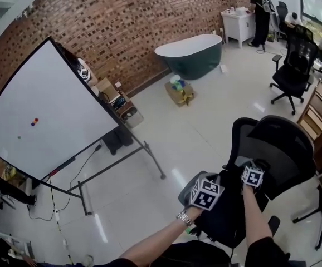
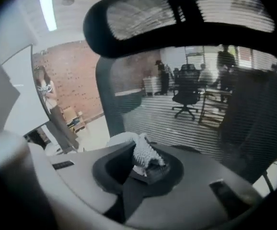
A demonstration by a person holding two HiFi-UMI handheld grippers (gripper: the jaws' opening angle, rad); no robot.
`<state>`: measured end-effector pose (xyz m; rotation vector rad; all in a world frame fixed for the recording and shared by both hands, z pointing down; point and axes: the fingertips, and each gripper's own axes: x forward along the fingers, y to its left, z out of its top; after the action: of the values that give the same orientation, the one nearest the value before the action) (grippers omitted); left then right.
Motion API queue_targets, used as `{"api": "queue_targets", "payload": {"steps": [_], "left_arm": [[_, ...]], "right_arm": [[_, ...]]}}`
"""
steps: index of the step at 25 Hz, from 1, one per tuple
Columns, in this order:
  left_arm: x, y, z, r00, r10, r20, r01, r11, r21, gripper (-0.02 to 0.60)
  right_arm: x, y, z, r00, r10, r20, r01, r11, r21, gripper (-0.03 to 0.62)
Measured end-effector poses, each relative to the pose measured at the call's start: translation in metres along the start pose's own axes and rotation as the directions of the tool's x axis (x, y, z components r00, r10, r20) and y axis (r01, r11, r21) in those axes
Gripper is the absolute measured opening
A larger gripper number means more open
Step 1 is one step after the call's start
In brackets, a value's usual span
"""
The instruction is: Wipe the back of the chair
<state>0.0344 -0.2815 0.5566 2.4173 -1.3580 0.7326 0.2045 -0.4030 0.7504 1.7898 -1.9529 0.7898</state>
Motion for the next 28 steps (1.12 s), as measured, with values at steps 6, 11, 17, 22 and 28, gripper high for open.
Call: {"api": "queue_targets", "payload": {"steps": [6,11,17,22,28], "left_arm": [[-0.027,0.028,-0.012,0.998,0.067,0.002,-0.067,0.997,-0.029,0.002],[-0.023,0.028,-0.022,0.999,0.054,-0.005,-0.054,0.997,-0.053,0.002],[-0.008,0.005,-0.021,0.999,-0.033,0.003,0.033,0.997,-0.063,0.002],[0.009,-0.029,-0.004,0.991,-0.133,0.031,0.135,0.989,-0.067,0.002],[0.023,-0.068,0.020,0.977,-0.207,0.060,0.211,0.975,-0.067,0.002]], "right_arm": [[0.040,-0.015,-0.017,0.991,-0.081,-0.102,0.070,0.992,-0.101,0.034],[0.002,-0.088,-0.031,0.982,-0.168,-0.086,0.162,0.984,-0.070,0.034],[-0.069,-0.201,-0.064,0.925,-0.348,-0.152,0.357,0.933,0.033,0.034],[-0.148,-0.256,-0.074,0.915,-0.393,-0.092,0.403,0.874,0.272,0.034],[-0.220,-0.155,-0.057,0.973,-0.228,0.043,0.200,0.918,0.343,0.032]]}}
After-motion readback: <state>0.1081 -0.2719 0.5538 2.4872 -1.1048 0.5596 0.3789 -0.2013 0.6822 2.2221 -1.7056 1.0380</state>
